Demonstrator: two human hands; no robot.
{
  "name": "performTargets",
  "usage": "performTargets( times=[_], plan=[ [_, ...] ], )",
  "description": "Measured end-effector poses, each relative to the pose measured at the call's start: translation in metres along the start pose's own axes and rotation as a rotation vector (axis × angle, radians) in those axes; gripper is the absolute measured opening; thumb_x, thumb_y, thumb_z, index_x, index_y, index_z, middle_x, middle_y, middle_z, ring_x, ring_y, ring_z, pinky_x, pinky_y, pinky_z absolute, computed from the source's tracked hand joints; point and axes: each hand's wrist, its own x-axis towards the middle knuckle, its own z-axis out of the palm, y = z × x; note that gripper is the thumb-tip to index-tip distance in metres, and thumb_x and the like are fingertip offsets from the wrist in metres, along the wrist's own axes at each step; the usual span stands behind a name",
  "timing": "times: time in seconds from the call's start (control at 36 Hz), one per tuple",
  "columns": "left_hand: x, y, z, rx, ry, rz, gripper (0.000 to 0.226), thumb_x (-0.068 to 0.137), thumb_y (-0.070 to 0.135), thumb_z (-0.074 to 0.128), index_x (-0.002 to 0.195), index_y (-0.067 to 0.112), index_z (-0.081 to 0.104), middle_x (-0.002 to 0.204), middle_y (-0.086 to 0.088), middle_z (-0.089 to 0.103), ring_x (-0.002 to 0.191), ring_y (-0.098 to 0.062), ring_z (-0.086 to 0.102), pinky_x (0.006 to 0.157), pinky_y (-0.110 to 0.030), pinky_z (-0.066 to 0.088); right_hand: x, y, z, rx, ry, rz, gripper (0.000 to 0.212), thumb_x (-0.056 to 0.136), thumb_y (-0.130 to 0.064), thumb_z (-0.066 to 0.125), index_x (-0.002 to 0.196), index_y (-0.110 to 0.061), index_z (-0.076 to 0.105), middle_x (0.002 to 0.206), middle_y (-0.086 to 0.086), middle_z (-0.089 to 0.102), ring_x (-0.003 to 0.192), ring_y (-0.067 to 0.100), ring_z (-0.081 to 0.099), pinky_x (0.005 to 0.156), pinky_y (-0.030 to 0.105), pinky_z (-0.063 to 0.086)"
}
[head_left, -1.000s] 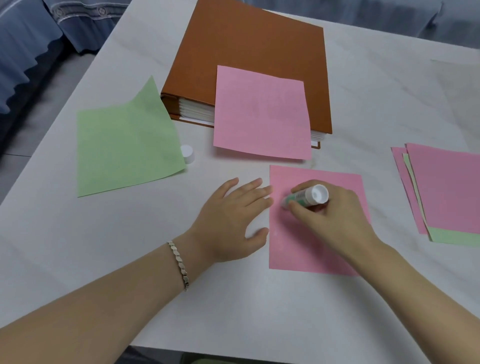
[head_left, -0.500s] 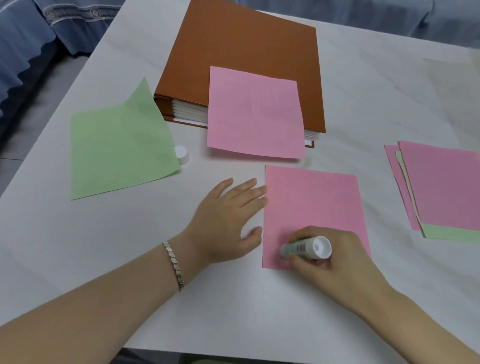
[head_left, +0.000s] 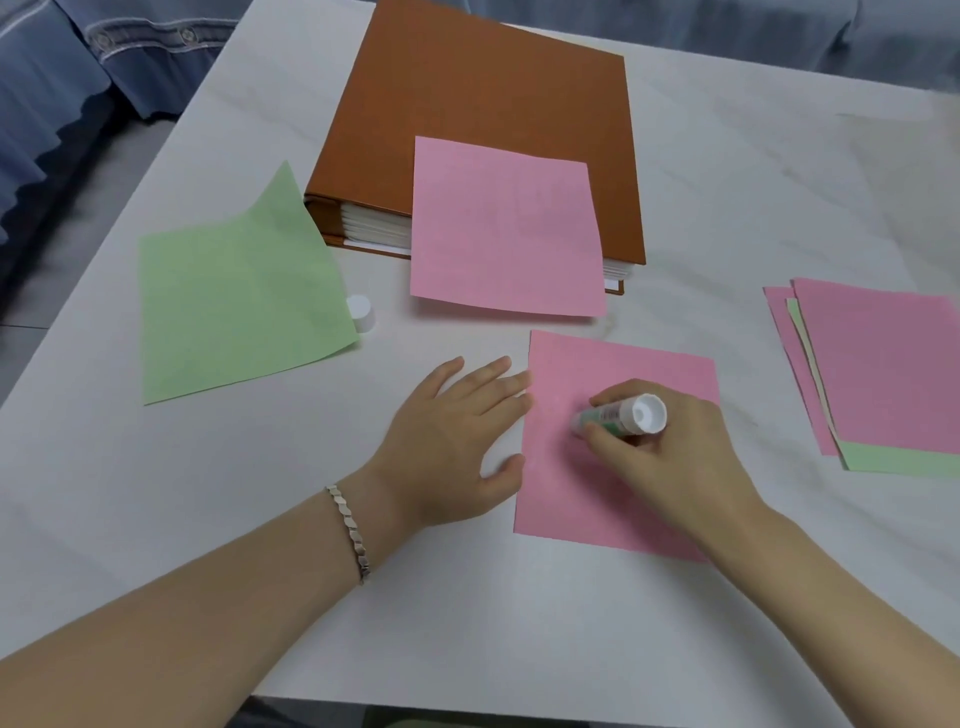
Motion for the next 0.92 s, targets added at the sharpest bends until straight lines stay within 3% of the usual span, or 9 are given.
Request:
performTargets(
  times=[0.14,0.25,0.33,0.39,0.47,0.56,0.64,0.83,0.92],
  plan=[
    [0.001,0.001,-0.001,0.002,0.003,0.001,0.047,0.077,0.037,0.045,0.11,0.011,0.067,0.126,-0.001,0.061,0.124,-0.02,0.051,0.104,-0.039,0.028,-0.018,0.001,-0.004,0.007,-0.047,-0.02,0.011,0.074,-0.012,0.069,0.074,-0.023,0.067,0.067,-0.016,0.065,0.064,-0.002,0.056,0.056,0.009,0.04],
    [0.001,0.001,-0.001,0.017,-0.014,0.008,0.047,0.079,0.038,0.044,0.111,0.011,0.067,0.128,-0.001,0.06,0.125,-0.02,0.051,0.105,-0.039,0.027,-0.033,0.005,-0.008,0.012,-0.102,-0.041,0.01,0.072,-0.015,0.07,0.072,-0.025,0.066,0.078,-0.022,0.063,0.062,0.001,0.056,0.054,0.011,0.04],
    [0.0,0.0,0.0,0.03,-0.023,0.009,0.048,0.079,0.04,0.044,0.111,0.011,0.066,0.129,-0.001,0.059,0.125,-0.02,0.049,0.106,-0.039,0.027,-0.04,0.005,-0.013,0.001,-0.154,-0.038,0.005,0.067,-0.028,0.066,0.068,-0.032,0.064,0.081,-0.025,0.063,0.069,0.005,0.057,0.06,0.011,0.041],
    [0.0,0.0,0.001,0.045,-0.029,0.012,0.05,0.08,0.042,0.045,0.112,0.01,0.066,0.129,-0.002,0.059,0.126,-0.02,0.049,0.106,-0.04,0.027,-0.042,0.004,-0.018,-0.002,-0.177,-0.048,0.017,0.068,-0.023,0.071,0.06,-0.035,0.061,0.077,-0.028,0.062,0.074,0.003,0.057,0.066,0.004,0.038],
    [-0.002,0.003,0.002,0.078,-0.048,0.012,0.058,0.08,0.048,0.045,0.116,0.007,0.064,0.132,-0.005,0.057,0.128,-0.022,0.047,0.106,-0.044,0.024,-0.04,0.006,-0.026,0.066,-0.107,0.004,0.02,0.069,-0.014,0.073,0.061,-0.031,0.068,0.069,-0.024,0.065,0.065,0.002,0.058,0.057,0.007,0.039],
    [-0.005,0.008,0.003,0.097,-0.061,-0.009,0.062,0.08,0.049,0.043,0.12,0.006,0.061,0.135,-0.006,0.054,0.13,-0.024,0.045,0.106,-0.046,0.023,-0.037,0.006,-0.027,0.144,0.025,0.057,0.026,0.074,-0.011,0.069,0.071,-0.037,0.066,0.069,-0.027,0.064,0.063,0.005,0.056,0.052,0.011,0.041],
    [-0.007,0.013,0.006,0.115,-0.063,-0.047,0.061,0.084,0.047,0.041,0.123,0.005,0.059,0.137,-0.007,0.052,0.131,-0.024,0.044,0.105,-0.047,0.024,-0.038,0.004,-0.022,0.18,0.032,0.078,0.025,0.075,-0.012,0.07,0.062,-0.032,0.066,0.067,-0.026,0.064,0.058,0.0,0.054,0.051,0.009,0.039],
    [-0.003,0.017,0.005,0.12,-0.02,-0.074,0.048,0.089,0.029,0.034,0.12,0.006,0.063,0.131,-0.007,0.057,0.124,-0.025,0.051,0.101,-0.049,0.04,-0.041,-0.006,-0.001,0.154,-0.054,0.044,0.009,0.075,-0.014,0.069,0.073,-0.021,0.066,0.069,-0.023,0.063,0.059,-0.004,0.053,0.054,0.007,0.037],
    [-0.001,0.013,0.002,0.124,-0.015,-0.042,0.047,0.087,0.027,0.035,0.118,0.007,0.063,0.129,-0.006,0.059,0.122,-0.025,0.053,0.097,-0.046,0.042,-0.038,-0.009,0.006,0.12,-0.069,0.022,0.005,0.075,-0.015,0.068,0.075,-0.02,0.067,0.069,-0.012,0.066,0.06,0.001,0.054,0.055,0.012,0.04]
  ],
)
